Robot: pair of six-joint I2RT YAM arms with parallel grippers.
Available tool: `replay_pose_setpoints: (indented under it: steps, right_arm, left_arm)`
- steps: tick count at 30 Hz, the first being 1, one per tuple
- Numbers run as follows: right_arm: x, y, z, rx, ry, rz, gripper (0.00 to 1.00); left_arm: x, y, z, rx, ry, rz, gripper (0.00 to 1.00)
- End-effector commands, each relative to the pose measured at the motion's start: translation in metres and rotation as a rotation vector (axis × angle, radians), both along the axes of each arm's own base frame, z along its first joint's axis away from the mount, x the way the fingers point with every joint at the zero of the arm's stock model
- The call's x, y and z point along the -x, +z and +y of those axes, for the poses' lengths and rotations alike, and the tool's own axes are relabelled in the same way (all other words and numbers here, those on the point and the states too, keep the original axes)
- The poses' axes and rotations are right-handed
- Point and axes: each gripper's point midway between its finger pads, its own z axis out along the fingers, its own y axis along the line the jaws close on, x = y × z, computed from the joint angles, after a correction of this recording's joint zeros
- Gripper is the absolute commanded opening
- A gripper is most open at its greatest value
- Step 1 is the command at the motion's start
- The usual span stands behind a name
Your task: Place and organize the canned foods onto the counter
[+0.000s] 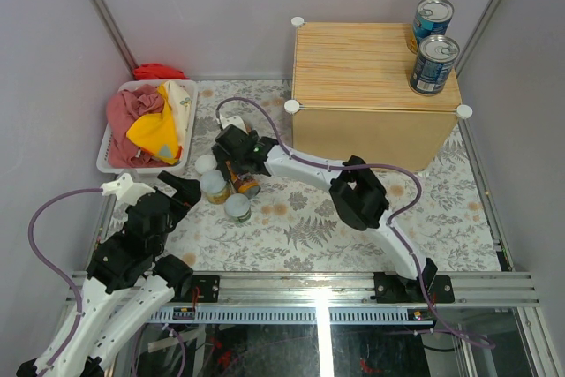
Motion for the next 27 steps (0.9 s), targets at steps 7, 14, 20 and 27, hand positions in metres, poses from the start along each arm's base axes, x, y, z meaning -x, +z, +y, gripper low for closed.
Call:
replay_pose_setpoints:
  steps: [7,14,20,27]
  right_arm:
    - [-0.01,0.005,0.019,-0.049,0.02,0.005,0.92]
    - [-0.011,-0.005,0.023,-0.04,0.029,0.027,0.9]
    - [-0.015,-0.008,0.022,-0.043,0.031,0.039,0.77]
    - [-0.014,-0.002,0.021,-0.043,0.041,0.035,0.45]
  left_arm:
    - [-0.003,0.004,0.002,-0.004,0.011,-0.029,1.0]
    - [-0.003,0.004,0.002,-0.004,0.011,-0.029,1.0]
    - [-0.003,0.003,0.001,-0.004,0.007,-0.025,1.0]
    - [-0.004,0.002,0.0,-0.006,0.003,-0.022,1.0]
